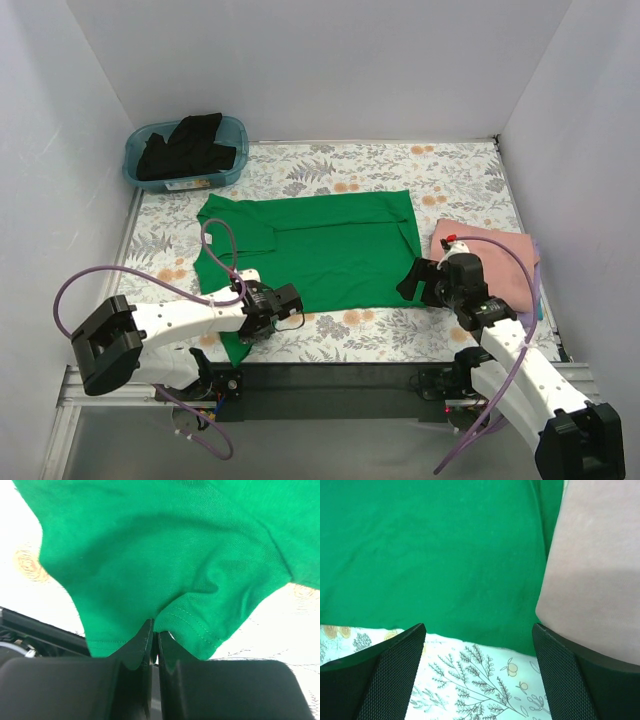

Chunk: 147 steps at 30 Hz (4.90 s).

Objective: Fold and stack the t-shirts
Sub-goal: Fold the tshirt

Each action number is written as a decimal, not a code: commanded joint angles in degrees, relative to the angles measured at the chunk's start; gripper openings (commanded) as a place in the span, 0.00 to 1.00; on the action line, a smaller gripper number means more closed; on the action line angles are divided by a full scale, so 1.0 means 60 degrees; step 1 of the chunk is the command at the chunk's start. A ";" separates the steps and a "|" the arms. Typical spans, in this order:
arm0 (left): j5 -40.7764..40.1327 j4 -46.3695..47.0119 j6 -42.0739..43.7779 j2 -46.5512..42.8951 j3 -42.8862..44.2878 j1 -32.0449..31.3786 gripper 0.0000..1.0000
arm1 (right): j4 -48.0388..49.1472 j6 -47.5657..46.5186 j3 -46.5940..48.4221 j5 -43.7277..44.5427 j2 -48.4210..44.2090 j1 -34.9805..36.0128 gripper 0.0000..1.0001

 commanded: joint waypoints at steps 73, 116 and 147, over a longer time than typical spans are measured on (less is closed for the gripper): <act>-0.1906 -0.0162 0.0428 0.1590 0.1483 0.2523 0.00 | -0.0267 0.0769 0.0264 0.2696 0.3013 0.0877 0.01; -0.2639 0.1669 0.3666 0.3040 0.3549 0.4340 0.00 | -0.1702 0.0197 0.1275 0.3048 0.3143 0.0980 0.44; -0.2902 0.2488 0.4720 0.3376 0.4705 0.5173 0.00 | -0.1190 -0.0446 0.4833 0.2740 0.5311 0.0160 0.01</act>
